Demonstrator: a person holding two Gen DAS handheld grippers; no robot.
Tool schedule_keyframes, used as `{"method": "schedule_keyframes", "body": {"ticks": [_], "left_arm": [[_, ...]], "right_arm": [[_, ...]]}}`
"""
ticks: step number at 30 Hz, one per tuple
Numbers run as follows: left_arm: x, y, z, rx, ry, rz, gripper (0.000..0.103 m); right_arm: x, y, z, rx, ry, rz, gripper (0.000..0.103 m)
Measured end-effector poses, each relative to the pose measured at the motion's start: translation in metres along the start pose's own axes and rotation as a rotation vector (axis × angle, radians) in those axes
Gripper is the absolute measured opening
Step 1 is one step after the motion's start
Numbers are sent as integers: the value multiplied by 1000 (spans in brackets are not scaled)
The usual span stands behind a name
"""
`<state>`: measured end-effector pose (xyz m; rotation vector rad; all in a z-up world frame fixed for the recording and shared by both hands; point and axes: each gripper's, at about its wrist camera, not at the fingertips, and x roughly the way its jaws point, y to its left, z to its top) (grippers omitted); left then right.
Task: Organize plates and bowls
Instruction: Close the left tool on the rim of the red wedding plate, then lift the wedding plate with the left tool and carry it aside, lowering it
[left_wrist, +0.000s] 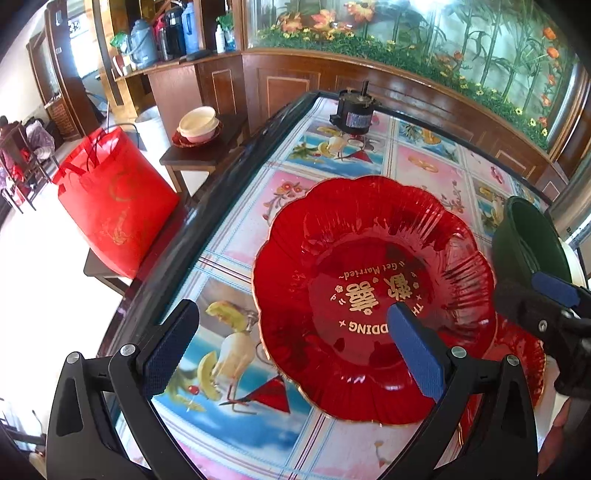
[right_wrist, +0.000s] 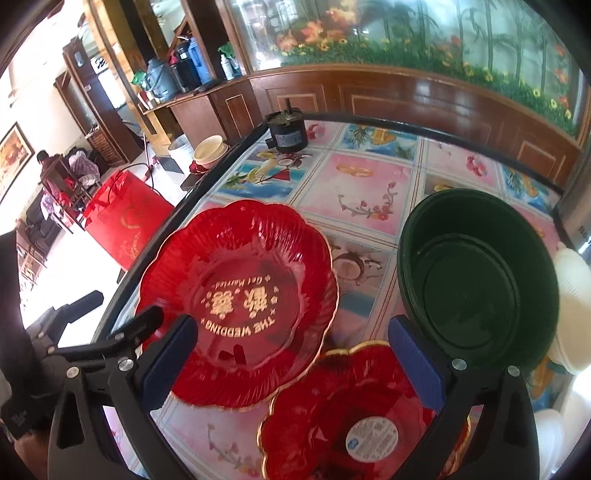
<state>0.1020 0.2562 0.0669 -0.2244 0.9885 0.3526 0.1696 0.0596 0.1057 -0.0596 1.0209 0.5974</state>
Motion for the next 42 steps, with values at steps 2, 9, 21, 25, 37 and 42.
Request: {"method": "schedule_keyframes", "body": {"ticks": [2, 9, 21, 25, 37, 42], "left_arm": [[7, -1, 2, -12, 25, -10, 103], [26, -5, 9, -44, 86, -43, 103], [61, 3, 12, -61, 199, -3, 43], [61, 3, 11, -52, 198, 7, 39], [46, 18, 7, -68, 174, 16, 26], [44, 20, 2, -56, 178, 26, 26]], "right_arm": [[7, -4, 5, 15, 17, 12, 102], [31, -14, 14, 33, 68, 21, 81], [48, -26, 18, 59, 113, 64, 37], [50, -30, 18, 88, 120, 84, 36], [41, -30, 13, 87, 120, 93, 23], [37, -17, 10, 42, 109, 63, 24]]}}
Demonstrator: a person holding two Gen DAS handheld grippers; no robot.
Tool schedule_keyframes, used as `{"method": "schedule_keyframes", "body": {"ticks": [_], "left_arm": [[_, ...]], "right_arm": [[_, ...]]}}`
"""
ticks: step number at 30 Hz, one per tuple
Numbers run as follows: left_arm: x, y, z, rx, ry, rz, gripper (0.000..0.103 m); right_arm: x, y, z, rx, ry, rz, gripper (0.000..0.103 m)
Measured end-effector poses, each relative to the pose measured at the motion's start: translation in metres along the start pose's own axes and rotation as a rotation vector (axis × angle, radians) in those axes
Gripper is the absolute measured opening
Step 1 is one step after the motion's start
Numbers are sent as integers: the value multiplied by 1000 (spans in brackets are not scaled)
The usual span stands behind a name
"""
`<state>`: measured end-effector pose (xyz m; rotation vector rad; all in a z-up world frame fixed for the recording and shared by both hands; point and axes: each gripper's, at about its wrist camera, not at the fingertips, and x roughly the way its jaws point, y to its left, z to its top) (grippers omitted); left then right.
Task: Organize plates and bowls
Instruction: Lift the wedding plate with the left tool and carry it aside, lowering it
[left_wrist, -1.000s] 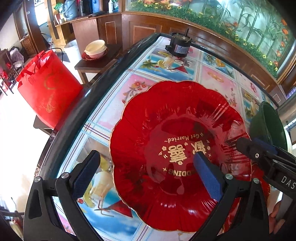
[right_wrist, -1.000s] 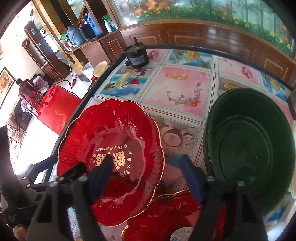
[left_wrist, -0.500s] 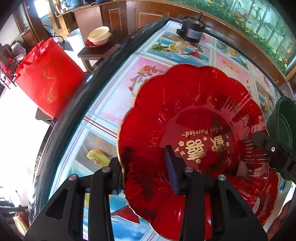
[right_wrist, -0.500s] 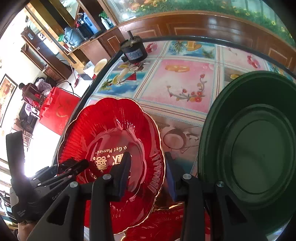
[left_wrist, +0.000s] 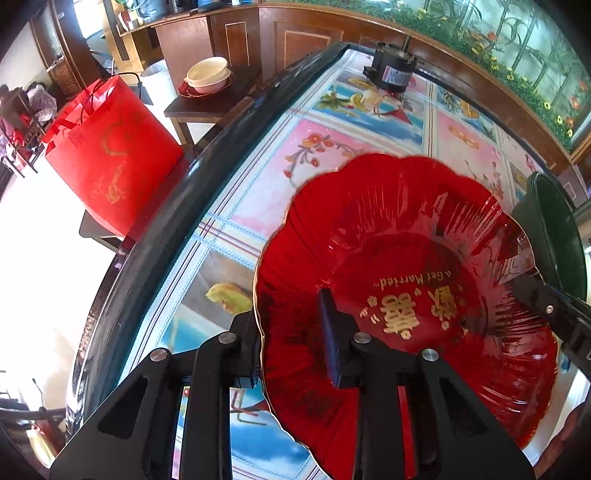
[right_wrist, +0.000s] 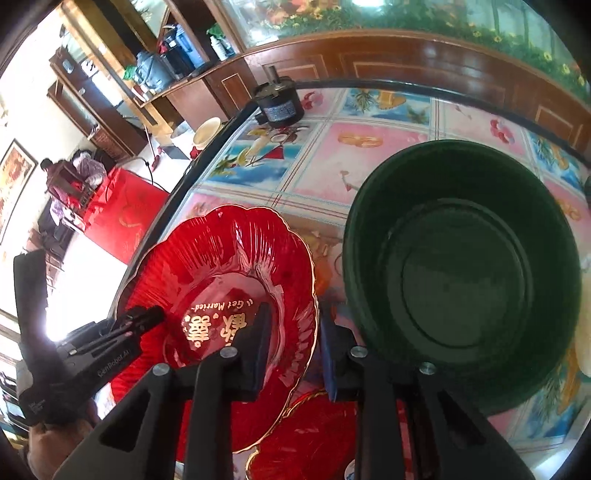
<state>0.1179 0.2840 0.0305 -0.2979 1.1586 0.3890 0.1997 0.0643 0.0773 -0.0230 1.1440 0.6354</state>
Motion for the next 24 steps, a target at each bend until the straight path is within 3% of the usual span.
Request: {"method": "schedule_keyframes", "body": {"ticks": [5, 11, 24], "left_arm": [[-1, 2, -4, 14, 0, 6, 26], [-2, 2, -11, 20, 2, 5, 26], [-25, 22, -18, -22, -32, -7, 23]], "right_arm": [[13, -3, -3, 15, 44, 2, 23], [16, -6, -3, -25, 79, -8, 5], [-3, 19, -19, -106, 35, -33, 8]]}}
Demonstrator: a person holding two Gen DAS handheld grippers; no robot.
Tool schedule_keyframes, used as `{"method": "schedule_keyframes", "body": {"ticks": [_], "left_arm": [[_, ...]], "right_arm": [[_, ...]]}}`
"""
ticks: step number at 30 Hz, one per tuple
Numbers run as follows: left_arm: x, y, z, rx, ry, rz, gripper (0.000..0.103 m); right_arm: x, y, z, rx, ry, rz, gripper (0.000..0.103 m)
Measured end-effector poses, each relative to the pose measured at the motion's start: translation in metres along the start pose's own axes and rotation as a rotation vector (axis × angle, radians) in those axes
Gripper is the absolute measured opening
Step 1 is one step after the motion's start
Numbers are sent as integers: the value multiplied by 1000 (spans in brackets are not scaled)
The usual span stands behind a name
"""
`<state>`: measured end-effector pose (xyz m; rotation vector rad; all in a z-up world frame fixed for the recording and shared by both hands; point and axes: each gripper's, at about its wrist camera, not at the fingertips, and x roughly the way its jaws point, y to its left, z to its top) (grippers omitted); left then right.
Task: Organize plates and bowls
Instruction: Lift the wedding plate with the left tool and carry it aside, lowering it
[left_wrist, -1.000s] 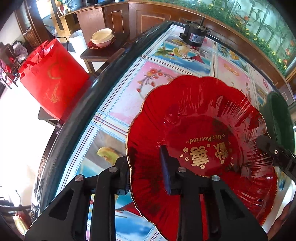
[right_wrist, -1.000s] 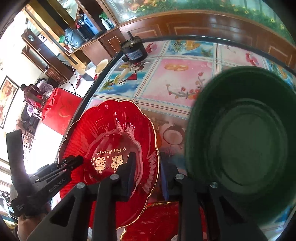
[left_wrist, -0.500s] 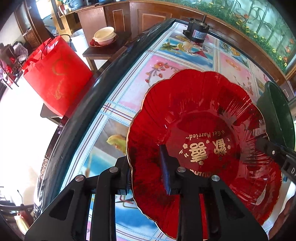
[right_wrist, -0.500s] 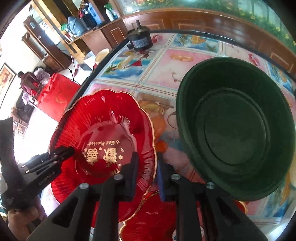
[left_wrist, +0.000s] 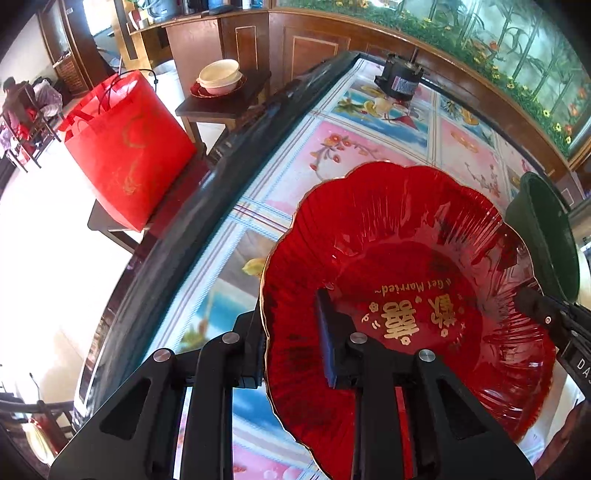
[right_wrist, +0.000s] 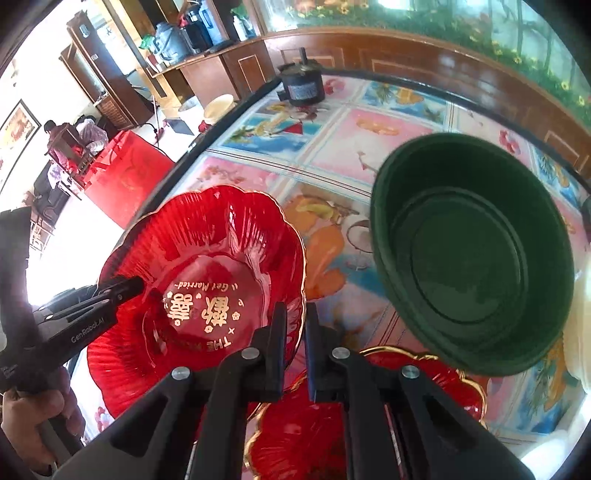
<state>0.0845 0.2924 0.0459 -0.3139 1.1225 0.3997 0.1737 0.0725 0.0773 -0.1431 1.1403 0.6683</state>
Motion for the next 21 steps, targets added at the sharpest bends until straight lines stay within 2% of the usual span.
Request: {"method": "schedule_keyframes", "body": {"ticks": [8, 16, 21], "left_arm": [[-35, 29, -31, 7, -32, -15, 23], [-49, 65, -89, 33, -23, -11, 23], [-47, 79, -111, 16, -22, -34, 23]], "right_arm": [[-22, 27, -25, -18, -24, 8, 10], [-38, 67, -76, -29, -23, 25, 12], [-32, 86, -114, -27, 26, 22, 13]]}}
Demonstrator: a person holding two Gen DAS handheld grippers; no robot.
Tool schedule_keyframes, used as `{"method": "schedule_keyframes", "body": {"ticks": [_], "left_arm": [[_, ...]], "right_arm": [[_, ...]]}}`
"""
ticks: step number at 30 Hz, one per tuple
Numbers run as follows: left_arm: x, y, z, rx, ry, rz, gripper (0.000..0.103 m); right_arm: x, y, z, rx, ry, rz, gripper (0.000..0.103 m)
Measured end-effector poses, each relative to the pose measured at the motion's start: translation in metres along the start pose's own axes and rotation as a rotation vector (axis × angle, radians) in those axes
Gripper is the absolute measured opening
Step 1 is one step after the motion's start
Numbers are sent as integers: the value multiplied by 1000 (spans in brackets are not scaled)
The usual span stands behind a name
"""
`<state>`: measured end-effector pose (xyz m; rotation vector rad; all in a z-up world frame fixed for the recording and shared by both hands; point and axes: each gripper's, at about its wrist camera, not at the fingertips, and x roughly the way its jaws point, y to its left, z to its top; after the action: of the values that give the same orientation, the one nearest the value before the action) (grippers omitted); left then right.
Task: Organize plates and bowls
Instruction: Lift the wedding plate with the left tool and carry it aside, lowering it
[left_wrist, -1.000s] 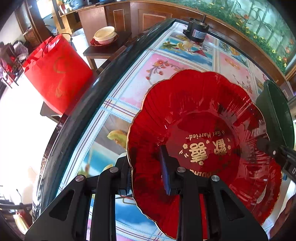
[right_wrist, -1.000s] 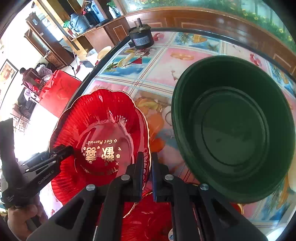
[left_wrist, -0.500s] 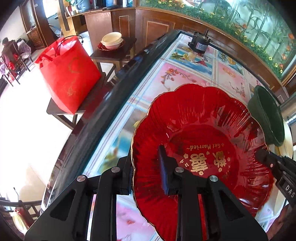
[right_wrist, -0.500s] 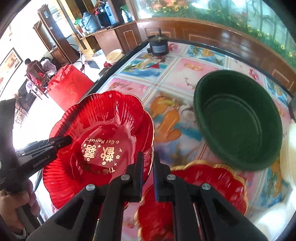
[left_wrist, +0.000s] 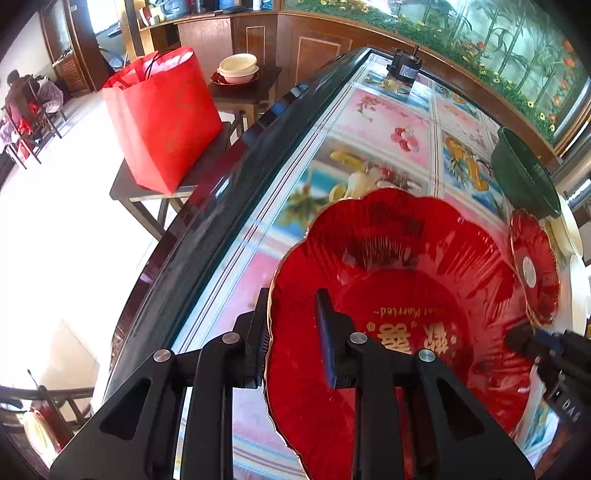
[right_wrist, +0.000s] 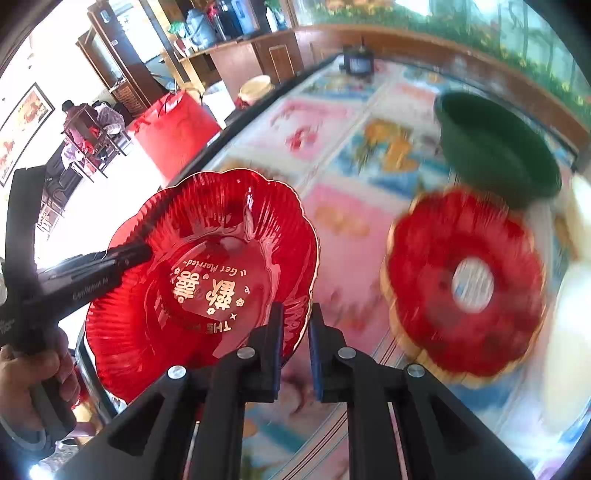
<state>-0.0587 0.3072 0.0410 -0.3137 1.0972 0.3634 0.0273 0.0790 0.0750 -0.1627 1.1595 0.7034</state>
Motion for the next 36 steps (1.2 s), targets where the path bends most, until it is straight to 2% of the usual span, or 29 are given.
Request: {"method": "schedule_keyframes", "body": {"ticks": [6, 12, 14, 16, 17, 19, 21, 24, 28, 36], "left_arm": [[0, 6, -16, 20, -37, -21, 23], [3, 9, -25, 40, -60, -2, 26], [2, 10, -25, 51, -70, 8, 35], [2, 12, -25, 54, -70, 14, 63], [1, 14, -25, 51, -75, 17, 67], [-3, 18, -25, 52, -84, 27, 69], [-7, 20, -24, 59, -78, 36, 69], [-20, 24, -20, 62, -83, 37, 69], [-47, 23, -9, 77, -144, 45, 69], [-81, -7, 16, 83, -210, -41, 69]], "right_arm": [[11, 8, -27, 20, 38, -6, 14], [6, 13, -40, 33, 2, -7, 14], [5, 15, -42, 33, -14, -11, 14], [3, 16, -42, 32, -28, -26, 16], [3, 16, -42, 36, -29, -32, 20], [1, 13, -42, 44, -41, -50, 48], [-1, 10, -43, 57, -51, -52, 60], [-10, 9, -42, 71, -71, -49, 61], [-26, 7, -42, 70, -107, -49, 67], [-58, -8, -32, 108, -181, -46, 75]]}}
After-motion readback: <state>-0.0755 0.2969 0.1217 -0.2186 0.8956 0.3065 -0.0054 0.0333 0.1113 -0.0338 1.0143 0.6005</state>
